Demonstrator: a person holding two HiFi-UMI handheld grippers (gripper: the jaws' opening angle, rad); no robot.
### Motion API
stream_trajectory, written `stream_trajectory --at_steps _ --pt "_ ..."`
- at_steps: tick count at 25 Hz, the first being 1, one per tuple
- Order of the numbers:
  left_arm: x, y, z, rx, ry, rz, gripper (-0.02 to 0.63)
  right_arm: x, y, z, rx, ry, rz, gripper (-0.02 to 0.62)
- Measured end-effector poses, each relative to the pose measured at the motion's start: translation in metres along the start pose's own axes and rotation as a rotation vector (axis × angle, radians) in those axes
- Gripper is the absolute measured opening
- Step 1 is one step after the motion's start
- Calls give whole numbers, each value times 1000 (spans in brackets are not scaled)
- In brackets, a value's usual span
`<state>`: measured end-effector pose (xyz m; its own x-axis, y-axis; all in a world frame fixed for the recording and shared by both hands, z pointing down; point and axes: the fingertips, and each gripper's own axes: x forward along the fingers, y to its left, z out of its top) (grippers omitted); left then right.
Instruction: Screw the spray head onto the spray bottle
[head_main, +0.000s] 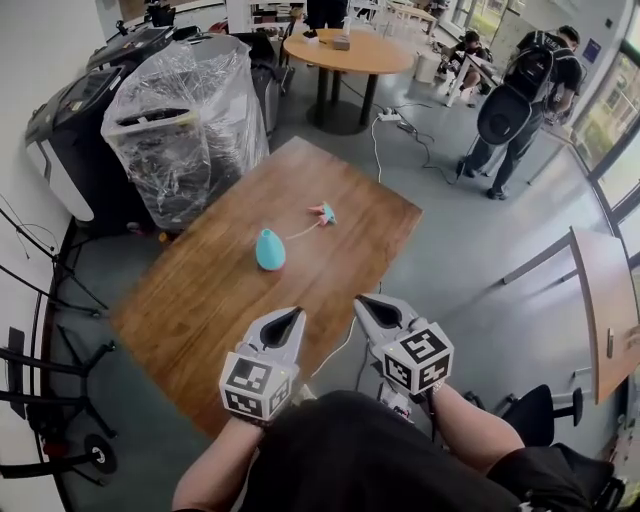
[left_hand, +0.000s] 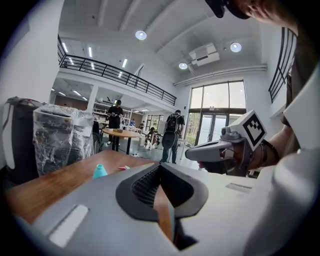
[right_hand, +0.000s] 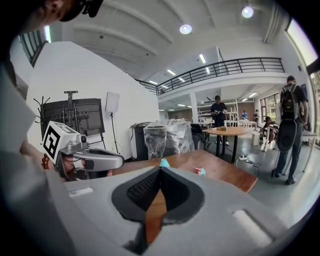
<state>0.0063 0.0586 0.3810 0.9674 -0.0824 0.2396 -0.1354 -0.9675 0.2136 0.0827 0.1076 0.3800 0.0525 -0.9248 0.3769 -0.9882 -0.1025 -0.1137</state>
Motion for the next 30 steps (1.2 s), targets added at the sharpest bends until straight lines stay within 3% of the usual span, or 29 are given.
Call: stream_trajectory --at_steps 12,21,30 --pt "14 50 -2 -77 6 54 15 84 16 16 -100 133 131 -9" --pt "63 80 -14 -77 75 151 25 136 -29 4 -131 212 246 -8" --pt "166 112 -28 -69 208 215 67 180 -95 -13 -139 320 404 -8"
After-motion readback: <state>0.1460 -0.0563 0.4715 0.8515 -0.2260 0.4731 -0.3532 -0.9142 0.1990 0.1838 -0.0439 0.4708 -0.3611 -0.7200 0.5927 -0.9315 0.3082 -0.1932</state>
